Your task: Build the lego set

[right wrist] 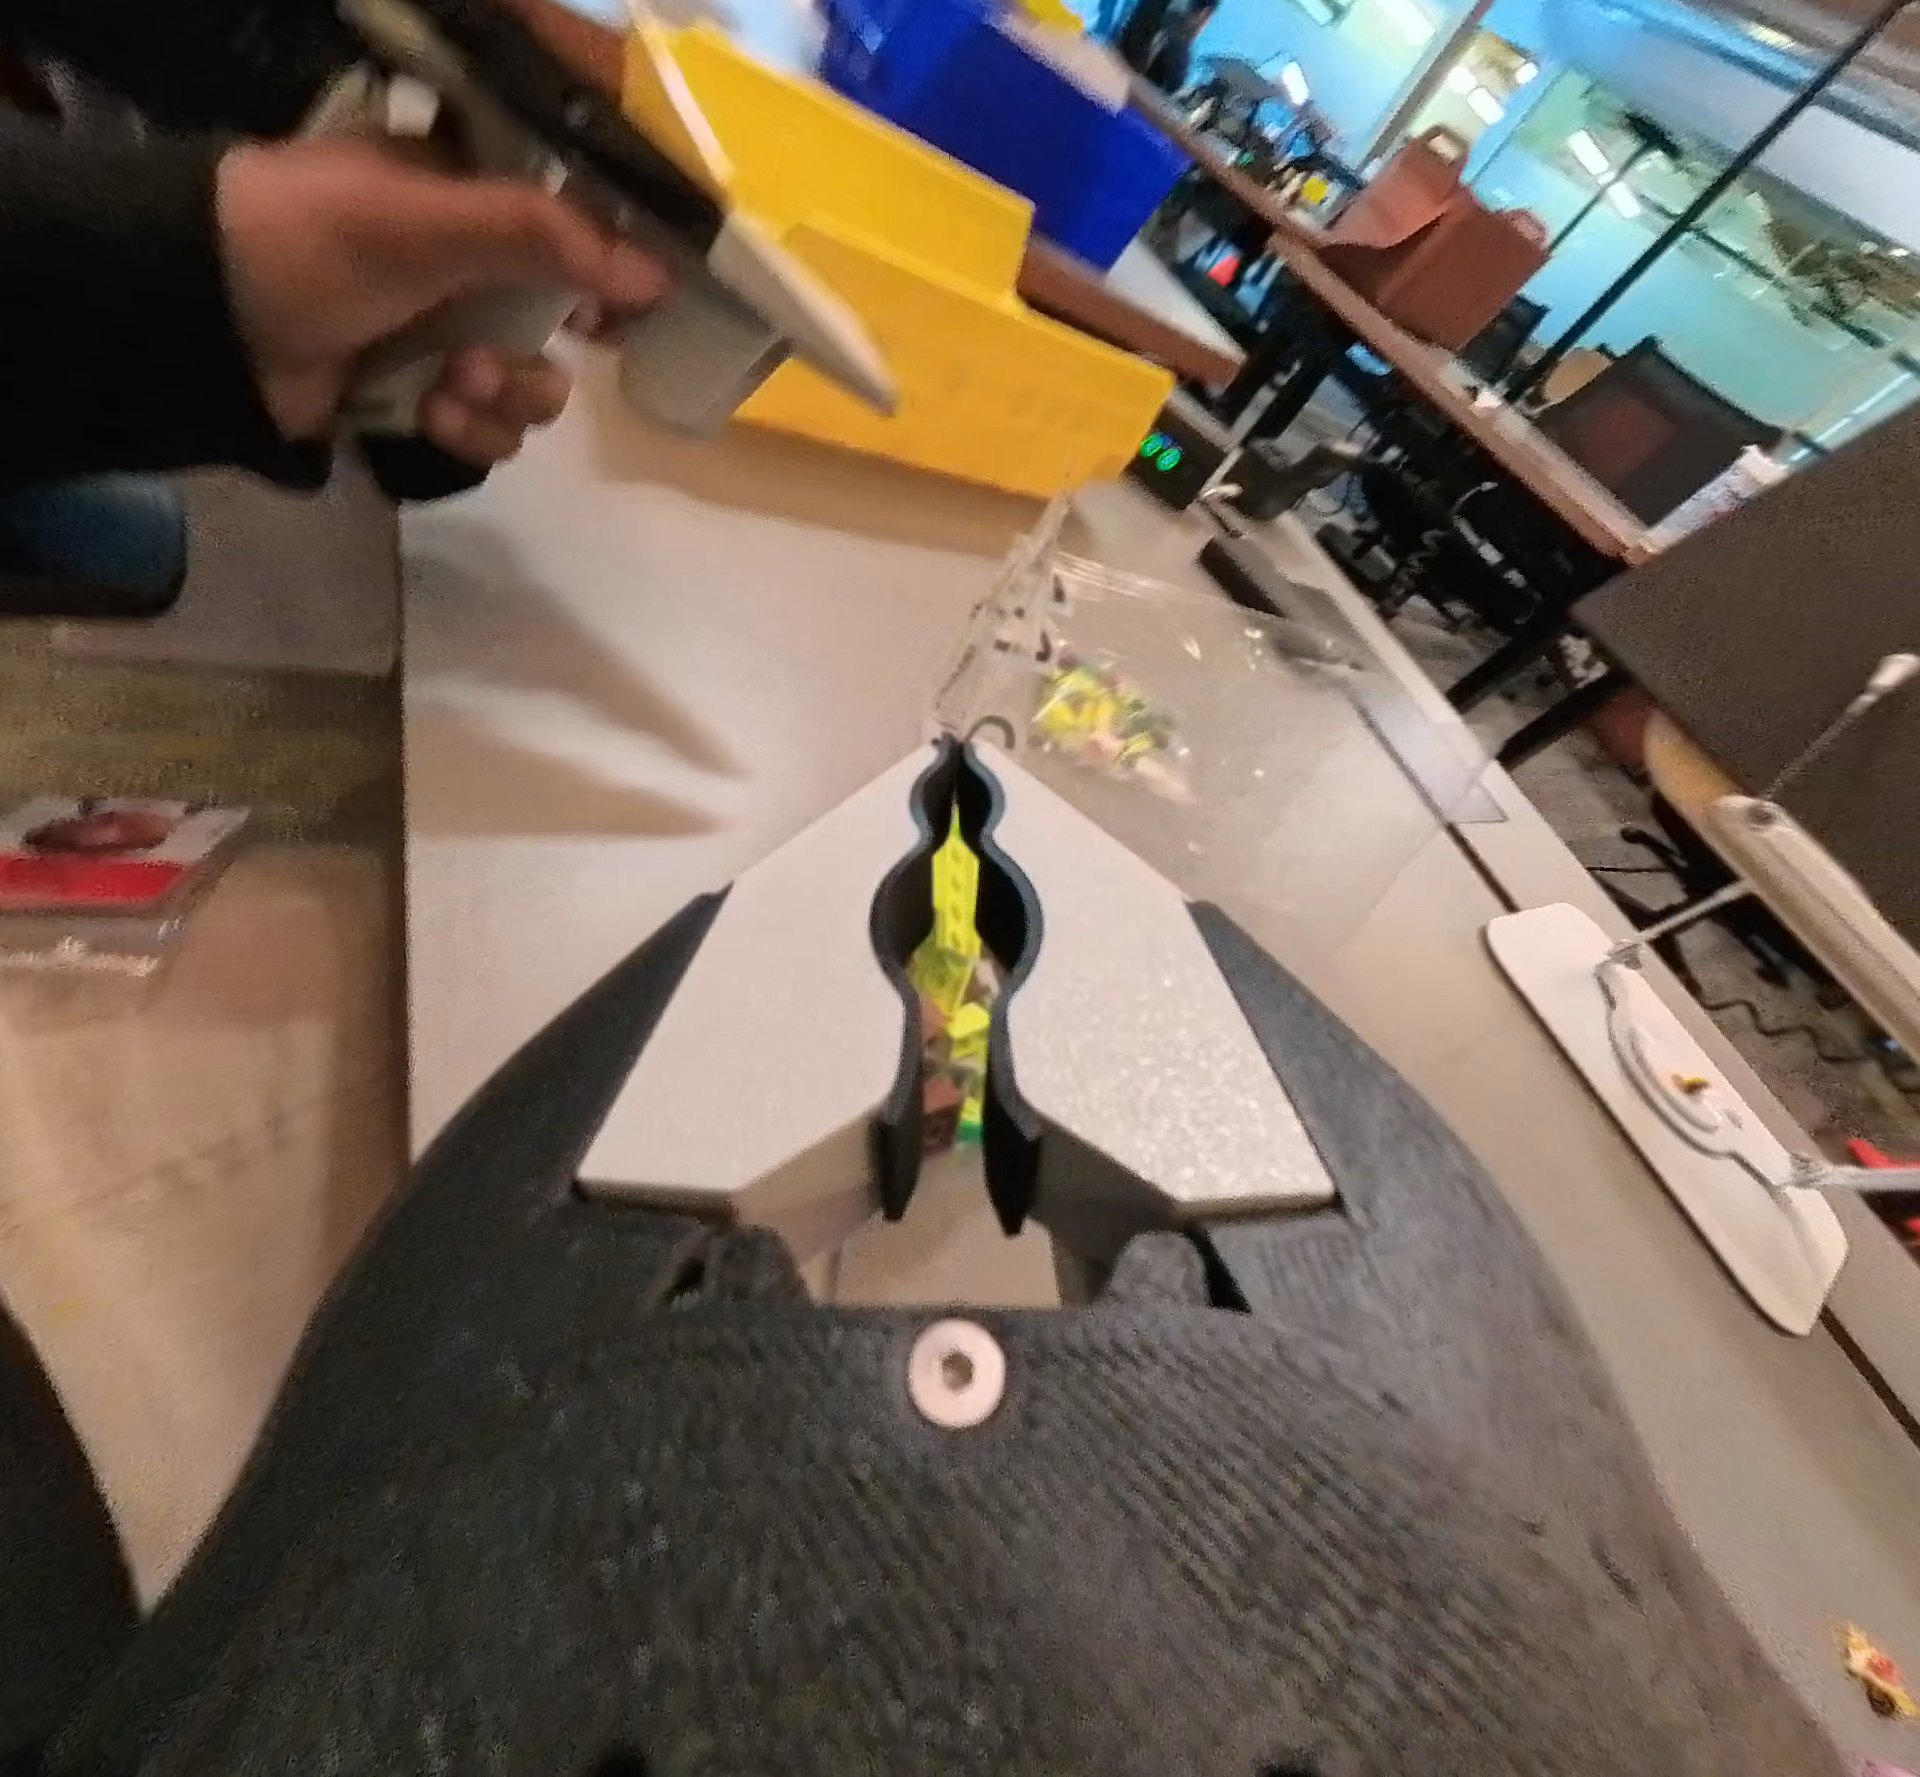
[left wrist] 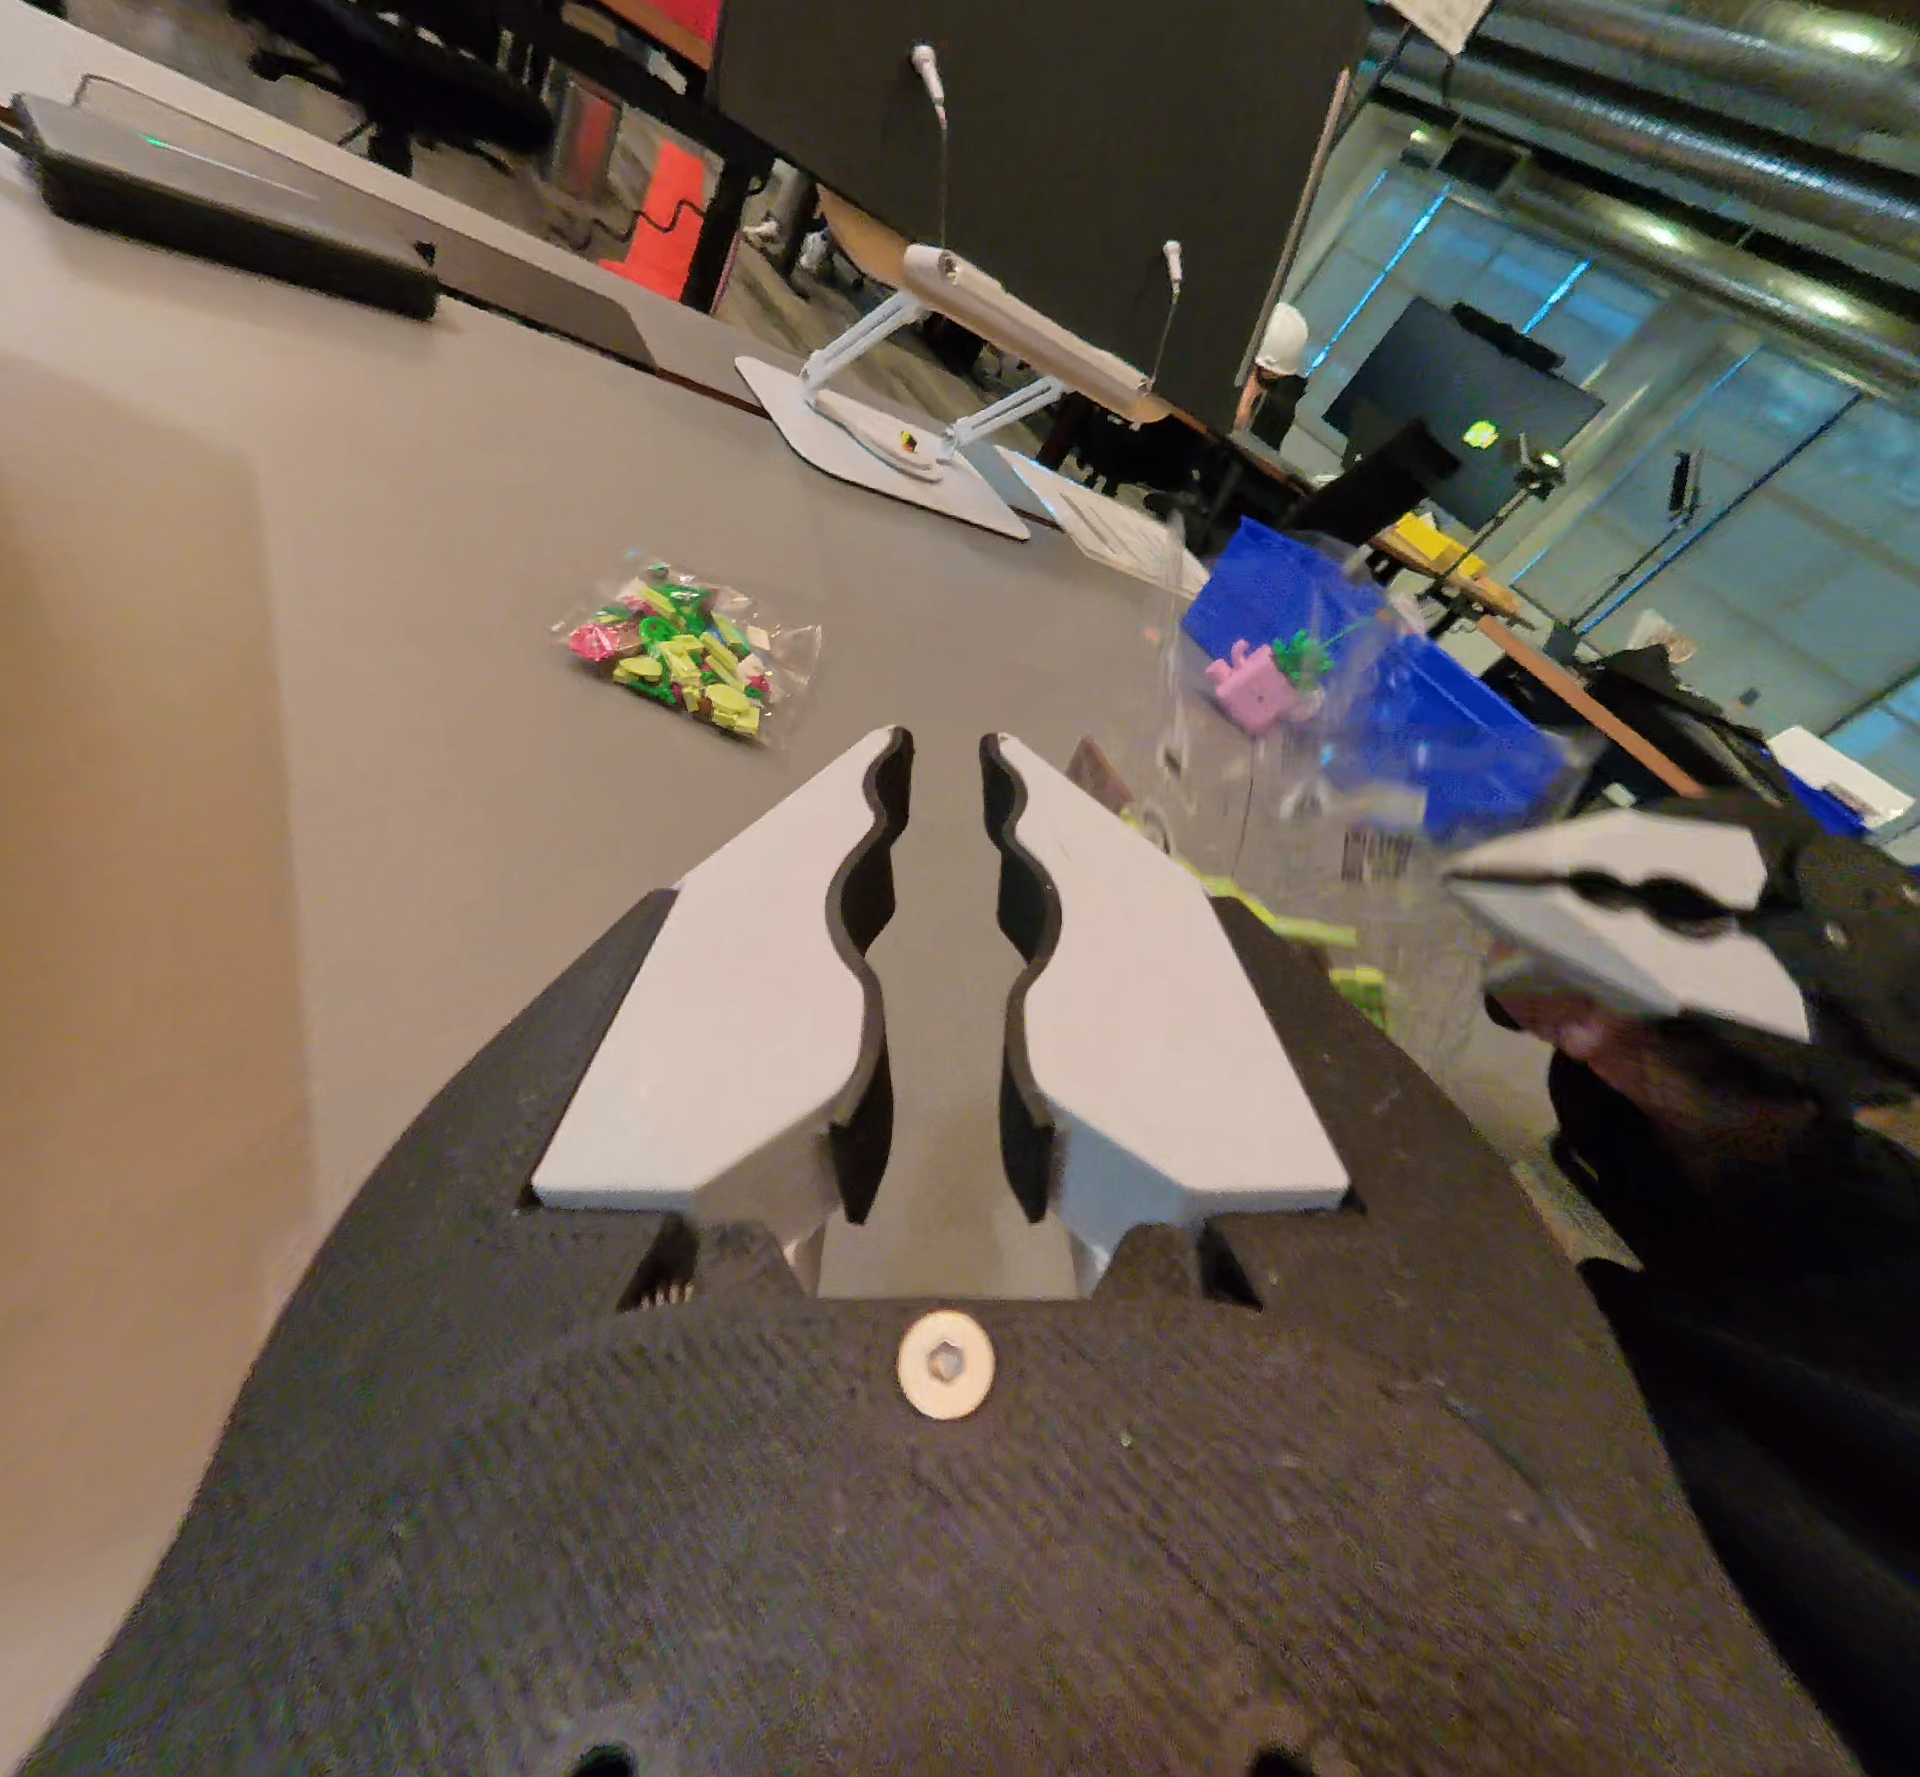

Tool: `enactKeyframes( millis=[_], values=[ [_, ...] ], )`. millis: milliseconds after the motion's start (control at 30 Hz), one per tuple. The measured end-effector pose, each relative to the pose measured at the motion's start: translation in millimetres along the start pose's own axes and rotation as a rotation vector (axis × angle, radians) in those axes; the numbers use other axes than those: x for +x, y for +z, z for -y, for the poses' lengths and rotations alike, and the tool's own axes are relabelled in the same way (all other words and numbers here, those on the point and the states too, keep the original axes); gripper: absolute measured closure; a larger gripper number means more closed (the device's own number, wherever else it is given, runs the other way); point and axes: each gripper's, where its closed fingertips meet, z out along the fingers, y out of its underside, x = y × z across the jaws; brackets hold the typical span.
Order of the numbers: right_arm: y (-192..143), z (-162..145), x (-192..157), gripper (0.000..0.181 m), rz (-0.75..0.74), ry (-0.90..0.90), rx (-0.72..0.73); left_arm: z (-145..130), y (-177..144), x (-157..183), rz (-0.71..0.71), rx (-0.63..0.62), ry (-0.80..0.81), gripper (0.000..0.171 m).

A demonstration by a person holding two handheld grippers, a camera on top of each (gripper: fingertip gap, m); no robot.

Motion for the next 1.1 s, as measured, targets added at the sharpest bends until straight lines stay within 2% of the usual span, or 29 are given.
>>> enactKeyframes(
  millis=[67,100,167,200,367,500,567,700,800,933,967,1067,1100],
  values=[
    [-8.9,12.2,22.6,0.181,-0.023,0.047,0.063,-4.4,5.8,12.7,-0.063,-0.014,0.006,0.151],
    [-13.5,17.2,33.0,0.181,-0.032,0.069,0.089,-8.3,10.5,21.7,-0.106,-0.029,0.013,0.14],
    [-20.6,23.4,51.2,0.181,-0.041,0.109,0.121,-17.9,23.0,39.2,-0.175,-0.056,0.028,0.093],
    [-23.0,25.0,59.1,0.181,-0.042,0.128,0.129,-24.1,29.4,46.9,-0.195,-0.07,0.039,0.079],
    [-30.2,33.7,84.6,0.181,-0.031,0.178,0.181,-64.4,59.7,80.1,-0.239,-0.203,0.087,0.076],
    [-42.2,53.7,96.1,0.181,-0.008,0.188,0.265,-72.9,76.3,93.2,-0.262,-0.223,0.126,0.073],
    [-51.8,68.7,101.7,0.181,0.007,0.222,0.334,-82.7,84.3,89.7,-0.208,-0.245,0.223,0.065],
    [-61.6,87.1,106.3,0.181,0.042,0.293,0.404,-93.6,100.7,91.0,-0.121,-0.284,0.336,0.065],
    [-59.7,90.4,107.3,0.181,0.035,0.291,0.404,-106.9,114.3,102.5,-0.151,-0.346,0.346,0.065],
    [-62.8,100.8,108.8,0.181,0.02,0.314,0.437,-108.3,136.4,114.3,-0.2,-0.342,0.331,0.068],
    [-64.4,102.3,111.8,0.181,0.006,0.317,0.439,-104.8,139.1,116.2,-0.22,-0.327,0.326,0.079],
    [-69.5,100.0,125.1,0.181,-0.049,0.344,0.435,-86.0,130.2,129.1,-0.343,-0.247,0.247,0.123],
    [-71.0,96.9,129.7,0.181,-0.061,0.365,0.437,-80.9,125.8,129.5,-0.367,-0.228,0.22,0.127]
  ],
)
